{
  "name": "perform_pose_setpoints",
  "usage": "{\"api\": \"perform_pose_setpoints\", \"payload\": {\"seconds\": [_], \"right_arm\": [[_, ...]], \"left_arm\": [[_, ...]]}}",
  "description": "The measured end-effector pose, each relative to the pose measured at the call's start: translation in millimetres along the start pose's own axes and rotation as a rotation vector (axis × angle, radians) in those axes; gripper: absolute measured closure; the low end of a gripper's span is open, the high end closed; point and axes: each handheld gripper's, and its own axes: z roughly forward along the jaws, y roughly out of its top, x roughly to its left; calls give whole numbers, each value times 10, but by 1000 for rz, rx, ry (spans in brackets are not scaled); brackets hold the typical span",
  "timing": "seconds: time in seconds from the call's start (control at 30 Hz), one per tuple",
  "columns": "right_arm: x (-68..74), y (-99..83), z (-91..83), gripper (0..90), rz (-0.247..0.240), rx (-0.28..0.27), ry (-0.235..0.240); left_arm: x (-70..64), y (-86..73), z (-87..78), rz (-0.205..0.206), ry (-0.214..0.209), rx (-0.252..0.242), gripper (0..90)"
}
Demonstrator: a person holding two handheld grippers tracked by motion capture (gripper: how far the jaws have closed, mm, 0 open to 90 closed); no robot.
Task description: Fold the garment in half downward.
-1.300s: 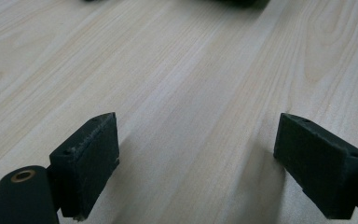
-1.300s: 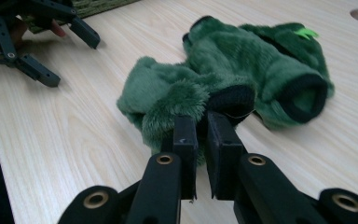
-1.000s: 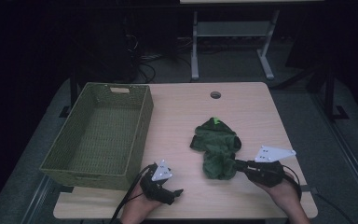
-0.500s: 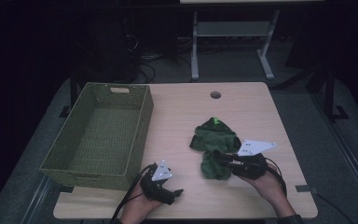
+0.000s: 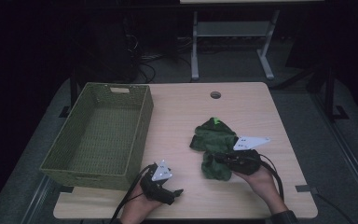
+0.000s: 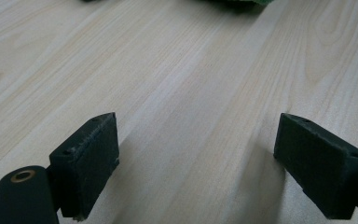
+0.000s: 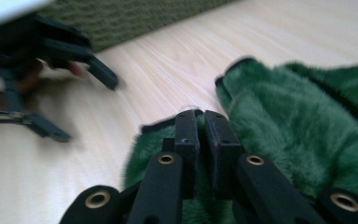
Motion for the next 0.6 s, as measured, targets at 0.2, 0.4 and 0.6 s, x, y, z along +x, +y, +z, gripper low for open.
{"api": "perform_pose_setpoints", "payload": {"seconds": [0.2,0.4,0.6], "right_arm": [[-48,-101,246,858,6,87,6],[-49,-149,365,899,10,150,-18],[-63,-171,374,900,18,149,-10]], "left_arm": [[-3,-1,0,-3,-2,0,130],[-2,-1,0,-2,-1,0,130],[-2,0,1,-2,-1,0,129]]}}
